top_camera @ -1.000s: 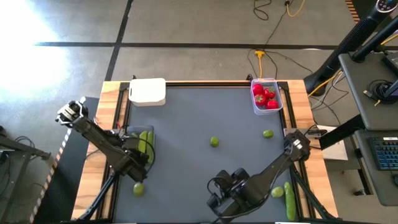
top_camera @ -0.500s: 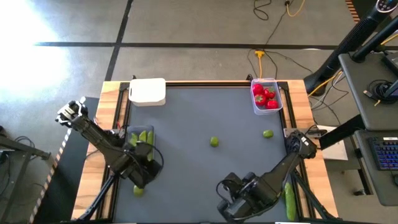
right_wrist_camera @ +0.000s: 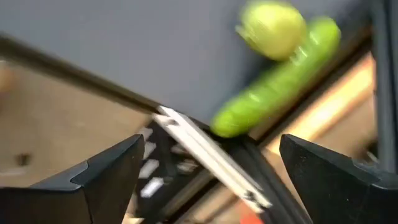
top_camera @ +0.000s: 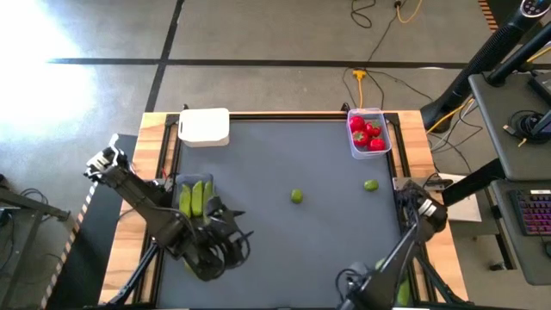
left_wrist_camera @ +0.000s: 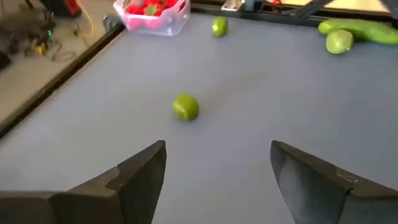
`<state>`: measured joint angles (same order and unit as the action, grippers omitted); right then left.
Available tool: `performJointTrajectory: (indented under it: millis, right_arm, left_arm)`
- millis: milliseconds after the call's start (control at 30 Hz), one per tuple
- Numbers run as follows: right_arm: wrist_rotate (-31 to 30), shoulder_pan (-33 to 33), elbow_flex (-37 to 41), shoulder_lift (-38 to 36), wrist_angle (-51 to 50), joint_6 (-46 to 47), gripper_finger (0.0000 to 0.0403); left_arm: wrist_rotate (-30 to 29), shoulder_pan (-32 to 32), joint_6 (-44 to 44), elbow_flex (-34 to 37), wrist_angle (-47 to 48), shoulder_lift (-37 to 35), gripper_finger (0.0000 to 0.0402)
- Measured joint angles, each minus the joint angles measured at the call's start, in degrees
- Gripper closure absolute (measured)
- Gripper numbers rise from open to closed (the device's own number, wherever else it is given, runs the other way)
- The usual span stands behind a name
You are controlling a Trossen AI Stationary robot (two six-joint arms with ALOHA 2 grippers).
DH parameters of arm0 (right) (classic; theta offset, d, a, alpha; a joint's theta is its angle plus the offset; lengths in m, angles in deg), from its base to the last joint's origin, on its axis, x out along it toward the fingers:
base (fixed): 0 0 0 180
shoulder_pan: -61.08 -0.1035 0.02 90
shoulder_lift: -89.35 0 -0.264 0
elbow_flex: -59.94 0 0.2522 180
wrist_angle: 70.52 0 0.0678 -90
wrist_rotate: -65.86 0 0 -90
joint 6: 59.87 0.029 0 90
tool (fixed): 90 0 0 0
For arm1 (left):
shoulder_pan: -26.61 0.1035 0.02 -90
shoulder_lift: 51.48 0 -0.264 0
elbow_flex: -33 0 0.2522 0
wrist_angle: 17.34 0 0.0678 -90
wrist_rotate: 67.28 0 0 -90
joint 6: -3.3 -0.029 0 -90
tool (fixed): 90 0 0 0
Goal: Sort produce into baskets
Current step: Put the green cucumber into the black bin
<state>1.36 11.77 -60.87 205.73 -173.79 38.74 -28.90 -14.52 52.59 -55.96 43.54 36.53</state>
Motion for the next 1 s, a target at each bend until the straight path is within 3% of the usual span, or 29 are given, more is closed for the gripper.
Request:
performJointTrajectory:
  millis: [100, 267, 433, 800, 1000]
  right_arm:
    - [6.02, -1.64, 5.33, 0.0, 0.06, 1.83, 0.0035]
    - [6.48, -1.81, 13.14, -0.18, 1.82, 1.68, 0.0035]
    - [6.49, -1.27, 21.72, -2.64, 9.23, 2.15, 0.0035]
    - [8.11, -2.71, 41.36, -15.12, 23.94, 16.04, 0.0036]
    - [8.36, -2.71, 50.49, -19.64, 34.82, 19.36, 0.008]
  left_arm:
    - [-0.37, 0.02, -3.7, -2.97, 0.01, 3.18, 0.0132]
    - [0.47, 0.1, -8.69, -8.1, 0.09, 9.46, 0.0132]
    - [6.28, 0.65, -11.78, -12.51, 0.25, 13.36, 0.0133]
    - [10.52, 0.63, -9.11, -12.59, 0.45, 13.65, 0.015]
    - [10.67, 0.63, -8.05, -12.58, 0.54, 13.63, 0.0158]
